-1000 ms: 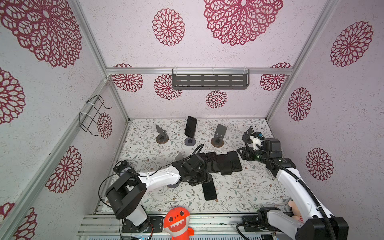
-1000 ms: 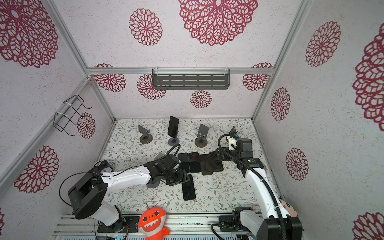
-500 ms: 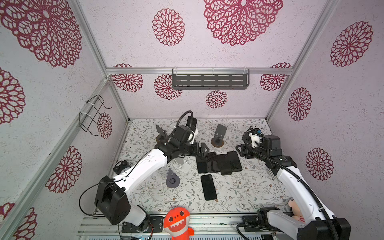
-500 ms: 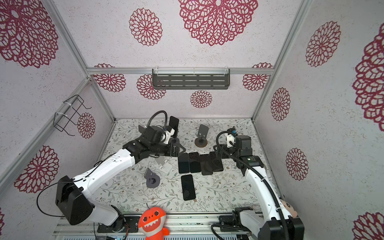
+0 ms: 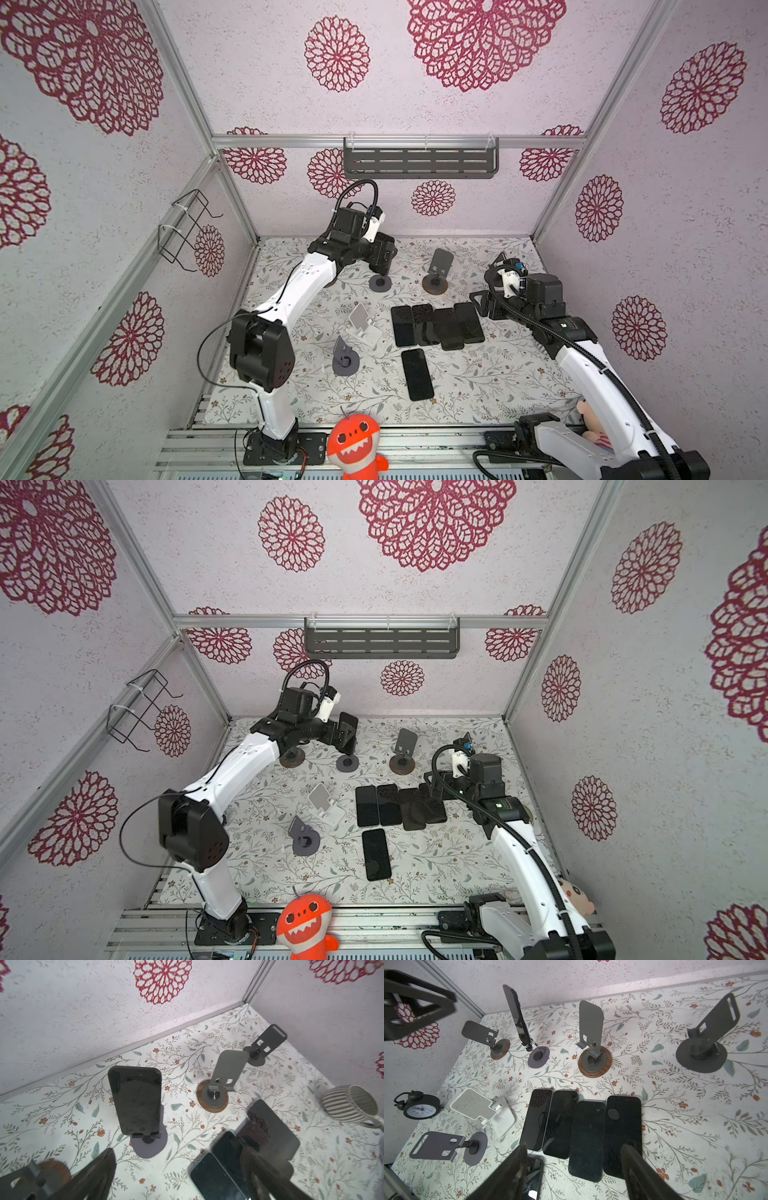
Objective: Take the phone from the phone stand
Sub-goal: 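Reach the left gripper to the phone standing on a back stand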
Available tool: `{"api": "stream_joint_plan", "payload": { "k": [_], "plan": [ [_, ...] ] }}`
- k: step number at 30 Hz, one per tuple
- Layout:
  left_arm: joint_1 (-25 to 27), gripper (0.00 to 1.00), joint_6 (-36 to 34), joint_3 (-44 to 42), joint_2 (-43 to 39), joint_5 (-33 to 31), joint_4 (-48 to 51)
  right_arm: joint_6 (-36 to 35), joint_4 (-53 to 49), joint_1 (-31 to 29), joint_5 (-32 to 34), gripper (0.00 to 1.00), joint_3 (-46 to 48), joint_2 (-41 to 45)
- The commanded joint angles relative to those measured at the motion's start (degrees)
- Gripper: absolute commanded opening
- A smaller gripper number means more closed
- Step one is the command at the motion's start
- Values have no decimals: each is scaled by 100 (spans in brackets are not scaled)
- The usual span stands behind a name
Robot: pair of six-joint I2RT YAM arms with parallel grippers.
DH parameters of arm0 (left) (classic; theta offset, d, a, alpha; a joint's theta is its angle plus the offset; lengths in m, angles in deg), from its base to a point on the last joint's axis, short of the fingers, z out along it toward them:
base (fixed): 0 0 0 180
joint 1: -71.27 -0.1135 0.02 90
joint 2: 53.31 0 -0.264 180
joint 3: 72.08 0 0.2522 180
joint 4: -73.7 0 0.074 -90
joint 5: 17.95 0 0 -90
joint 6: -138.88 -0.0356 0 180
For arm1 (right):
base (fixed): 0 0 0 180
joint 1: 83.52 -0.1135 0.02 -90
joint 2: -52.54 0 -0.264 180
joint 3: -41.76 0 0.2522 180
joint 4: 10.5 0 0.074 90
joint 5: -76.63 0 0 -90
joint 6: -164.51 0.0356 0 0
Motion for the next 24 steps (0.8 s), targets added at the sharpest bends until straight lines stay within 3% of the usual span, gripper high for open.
{"api": "stream_joint_plan", "payload": {
  "k": [1, 9, 24],
  "plan": [
    [-167, 97, -693, 505, 562, 93, 117, 113, -239, -33, 111, 75, -51, 277],
    [-201, 97, -1066, 742, 1164, -94, -295, 53, -459, -25, 351, 75, 31, 467],
    [-219, 97, -933, 1553, 1999, 119, -134, 35, -465, -33, 472, 75, 68, 442]
  ]
}}
